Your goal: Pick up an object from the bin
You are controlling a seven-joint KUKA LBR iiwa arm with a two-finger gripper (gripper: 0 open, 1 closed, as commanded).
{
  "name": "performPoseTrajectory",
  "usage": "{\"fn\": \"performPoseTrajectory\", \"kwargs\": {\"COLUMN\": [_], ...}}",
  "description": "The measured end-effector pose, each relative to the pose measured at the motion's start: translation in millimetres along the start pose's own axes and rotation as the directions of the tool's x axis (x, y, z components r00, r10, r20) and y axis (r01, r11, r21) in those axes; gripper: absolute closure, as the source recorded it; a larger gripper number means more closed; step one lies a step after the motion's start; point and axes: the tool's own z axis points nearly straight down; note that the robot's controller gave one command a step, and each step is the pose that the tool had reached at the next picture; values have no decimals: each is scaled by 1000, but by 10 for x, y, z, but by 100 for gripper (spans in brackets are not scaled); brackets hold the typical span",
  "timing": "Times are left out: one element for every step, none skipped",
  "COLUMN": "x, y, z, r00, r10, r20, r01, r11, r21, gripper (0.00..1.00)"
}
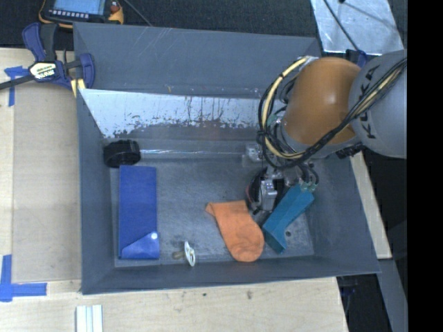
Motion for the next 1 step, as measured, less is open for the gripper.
{"fn": "performPoseTrajectory", "kwargs": {"x": [50], "y": [-299], "z": [-101], "r00": [999], "r10": [-51], "r20": [-15], "r01": [50], "r11": [999], "r21": [-5], "gripper": [0]}}
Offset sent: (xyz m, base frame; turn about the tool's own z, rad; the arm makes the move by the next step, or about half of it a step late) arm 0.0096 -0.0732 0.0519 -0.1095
